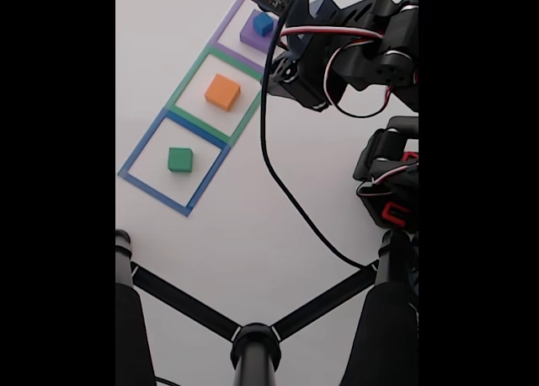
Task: Tower of hanoi
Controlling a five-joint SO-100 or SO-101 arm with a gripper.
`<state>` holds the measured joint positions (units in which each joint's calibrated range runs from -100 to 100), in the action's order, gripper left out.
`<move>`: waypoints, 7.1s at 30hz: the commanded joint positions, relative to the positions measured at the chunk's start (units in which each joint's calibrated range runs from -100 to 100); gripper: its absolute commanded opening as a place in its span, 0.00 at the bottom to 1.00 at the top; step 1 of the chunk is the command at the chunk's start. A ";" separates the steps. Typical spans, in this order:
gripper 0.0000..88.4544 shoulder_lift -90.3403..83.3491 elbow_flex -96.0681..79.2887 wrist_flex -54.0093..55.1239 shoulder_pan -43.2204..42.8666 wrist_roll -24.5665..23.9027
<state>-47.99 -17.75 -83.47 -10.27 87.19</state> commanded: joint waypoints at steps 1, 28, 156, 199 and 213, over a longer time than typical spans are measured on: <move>0.05 -1.28 1.35 0.38 -2.65 1.59; 0.33 -8.98 -59.71 67.72 -5.09 12.81; 0.10 19.71 -20.55 53.80 -8.75 12.81; 0.10 -1.92 -25.36 31.79 15.12 12.81; 0.11 -1.60 -56.80 72.90 12.98 12.81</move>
<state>-48.75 -70.58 -20.22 4.38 100.00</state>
